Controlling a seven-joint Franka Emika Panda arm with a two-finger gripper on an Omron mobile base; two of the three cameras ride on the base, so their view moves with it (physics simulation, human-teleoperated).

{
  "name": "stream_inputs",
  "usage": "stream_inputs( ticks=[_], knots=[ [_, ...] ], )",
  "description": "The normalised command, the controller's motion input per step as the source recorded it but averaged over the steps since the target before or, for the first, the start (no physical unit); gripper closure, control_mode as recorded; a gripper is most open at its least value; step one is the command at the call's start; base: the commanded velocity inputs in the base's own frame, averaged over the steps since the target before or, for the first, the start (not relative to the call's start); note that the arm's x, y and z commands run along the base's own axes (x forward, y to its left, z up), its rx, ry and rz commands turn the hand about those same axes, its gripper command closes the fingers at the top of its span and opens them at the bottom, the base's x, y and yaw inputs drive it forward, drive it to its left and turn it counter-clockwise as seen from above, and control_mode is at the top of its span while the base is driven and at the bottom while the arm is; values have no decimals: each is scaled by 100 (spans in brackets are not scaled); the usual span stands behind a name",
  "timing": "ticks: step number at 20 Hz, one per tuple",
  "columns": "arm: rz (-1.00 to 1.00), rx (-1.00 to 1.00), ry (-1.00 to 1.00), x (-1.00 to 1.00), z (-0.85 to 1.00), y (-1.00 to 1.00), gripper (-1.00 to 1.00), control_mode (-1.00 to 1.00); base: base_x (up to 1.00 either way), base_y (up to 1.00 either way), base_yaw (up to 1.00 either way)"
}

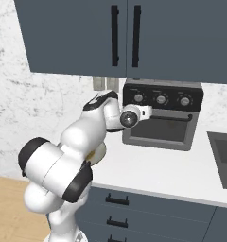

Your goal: Pick up the kebab skewer and baguette bread, and place them inside the toaster oven. Close the toaster oven door and start by setting the timer.

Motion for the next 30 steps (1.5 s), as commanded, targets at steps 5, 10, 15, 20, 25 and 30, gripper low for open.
stream_inputs(
  ticks=[5,10,15,20,25,30],
  knots=[
    [-2,-12,0,5,0,17,-100,-100,0,0,0],
    [-3,-9,0,-3,25,0,-100,-100,0,0,0],
    [-2,-7,0,-16,64,0,-100,-100,0,0,0],
    [-1,-5,0,-20,82,0,-100,-100,0,0,0],
    [-5,-4,5,-46,63,0,-100,-100,0,0,0],
    [-8,0,11,-59,56,0,-100,-100,0,0,0]
  ],
)
